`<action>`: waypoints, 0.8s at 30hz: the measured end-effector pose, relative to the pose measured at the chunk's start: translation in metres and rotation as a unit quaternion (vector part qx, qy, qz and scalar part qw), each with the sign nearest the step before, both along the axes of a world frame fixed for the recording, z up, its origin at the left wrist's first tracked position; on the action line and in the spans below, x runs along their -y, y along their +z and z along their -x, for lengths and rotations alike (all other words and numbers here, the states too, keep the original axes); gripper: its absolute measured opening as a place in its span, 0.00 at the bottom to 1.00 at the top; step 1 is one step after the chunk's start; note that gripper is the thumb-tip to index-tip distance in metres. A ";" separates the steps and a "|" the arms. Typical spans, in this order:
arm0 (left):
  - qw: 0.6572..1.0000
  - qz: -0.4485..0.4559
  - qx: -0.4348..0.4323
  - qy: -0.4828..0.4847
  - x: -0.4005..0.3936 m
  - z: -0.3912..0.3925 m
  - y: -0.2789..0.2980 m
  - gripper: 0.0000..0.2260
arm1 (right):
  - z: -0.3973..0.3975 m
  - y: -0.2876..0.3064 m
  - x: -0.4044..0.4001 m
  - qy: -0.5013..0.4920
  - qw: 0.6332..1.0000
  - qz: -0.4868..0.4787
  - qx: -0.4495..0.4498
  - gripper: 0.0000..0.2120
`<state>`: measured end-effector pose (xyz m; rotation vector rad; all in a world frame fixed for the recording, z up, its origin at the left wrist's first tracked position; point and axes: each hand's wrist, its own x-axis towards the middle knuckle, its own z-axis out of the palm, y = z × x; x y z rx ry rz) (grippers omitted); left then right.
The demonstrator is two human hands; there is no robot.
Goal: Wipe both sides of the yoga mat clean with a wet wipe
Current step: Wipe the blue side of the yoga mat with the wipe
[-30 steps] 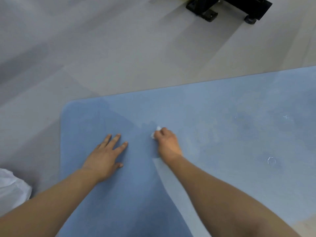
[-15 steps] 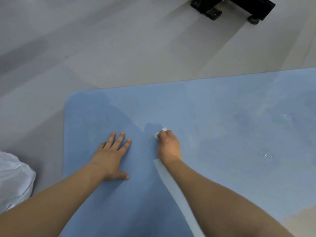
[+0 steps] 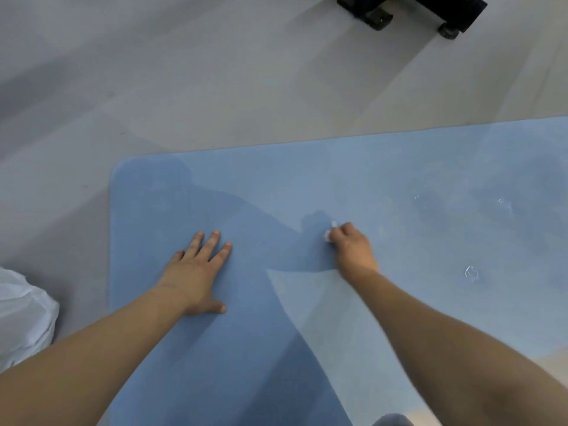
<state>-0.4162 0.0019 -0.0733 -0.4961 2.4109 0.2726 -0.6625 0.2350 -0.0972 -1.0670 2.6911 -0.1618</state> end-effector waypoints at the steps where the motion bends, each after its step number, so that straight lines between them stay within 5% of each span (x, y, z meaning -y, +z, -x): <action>1: 1.000 0.001 0.001 -0.001 0.000 0.000 -0.001 0.58 | 0.013 0.000 -0.013 -0.025 1.000 0.008 -0.016 0.11; 6: 1.000 0.005 0.010 -0.005 -0.003 0.003 -0.001 0.58 | -0.003 -0.002 -0.002 -0.104 0.992 0.074 0.008 0.06; 14: 0.999 -0.033 -0.028 -0.027 -0.012 0.007 -0.006 0.52 | -0.176 -0.005 0.088 0.129 0.972 0.142 0.140 0.08; 17: 0.998 -0.042 -0.033 -0.035 -0.010 -0.001 -0.008 0.51 | -0.156 -0.002 0.079 0.166 0.969 0.132 0.129 0.06; 24: 0.996 -0.035 -0.038 -0.069 -0.012 -0.015 -0.007 0.50 | -0.013 0.004 -0.029 -0.022 1.000 0.004 -0.008 0.09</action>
